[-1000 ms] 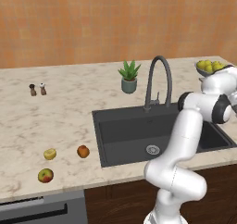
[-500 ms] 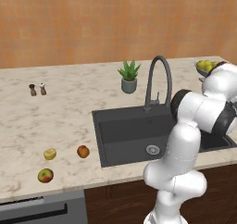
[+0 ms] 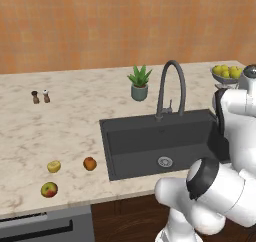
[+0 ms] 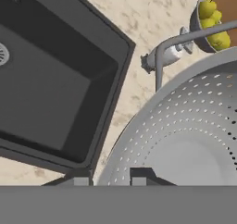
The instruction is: Put the colander in the sink, put the kiwi, apple, peach in the colander, and turn on the sink faucet and pour water over the colander.
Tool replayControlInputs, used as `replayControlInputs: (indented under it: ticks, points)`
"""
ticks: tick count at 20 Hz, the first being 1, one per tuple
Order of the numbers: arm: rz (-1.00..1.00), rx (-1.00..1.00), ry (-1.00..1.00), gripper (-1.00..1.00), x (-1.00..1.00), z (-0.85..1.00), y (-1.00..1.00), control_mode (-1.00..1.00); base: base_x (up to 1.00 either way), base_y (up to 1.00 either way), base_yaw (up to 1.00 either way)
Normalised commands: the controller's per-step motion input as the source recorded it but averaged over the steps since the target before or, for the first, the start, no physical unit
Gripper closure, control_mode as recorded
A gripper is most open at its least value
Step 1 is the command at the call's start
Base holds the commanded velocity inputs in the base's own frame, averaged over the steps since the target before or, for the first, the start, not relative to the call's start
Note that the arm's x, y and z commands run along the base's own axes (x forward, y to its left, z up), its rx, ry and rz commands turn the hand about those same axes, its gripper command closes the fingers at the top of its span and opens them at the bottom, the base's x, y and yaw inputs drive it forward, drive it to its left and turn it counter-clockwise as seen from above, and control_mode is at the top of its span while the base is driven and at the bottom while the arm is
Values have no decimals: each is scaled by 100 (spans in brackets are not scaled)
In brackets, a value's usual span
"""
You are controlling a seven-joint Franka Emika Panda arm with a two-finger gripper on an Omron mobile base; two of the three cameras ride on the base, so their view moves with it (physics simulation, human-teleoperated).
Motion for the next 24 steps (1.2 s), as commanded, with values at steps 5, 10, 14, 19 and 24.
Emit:
replayControlInputs:
  ticks: [5, 10, 14, 19, 24]
  points:
    - [2, -19, -17, 100, -33, 100, 84, -100, 0, 0, 0]
    - [7, -7, -4, 100, -14, 90, 89, -100, 0, 0, 0]
    - [15, 0, 0, 100, -21, 57, 100, -100, 0, 0, 0]
    - [17, -5, -12, 100, -47, 38, 100, -100, 0, 0, 0]
    - [17, -13, -19, 100, -48, 22, 100, -100, 0, 0, 0]
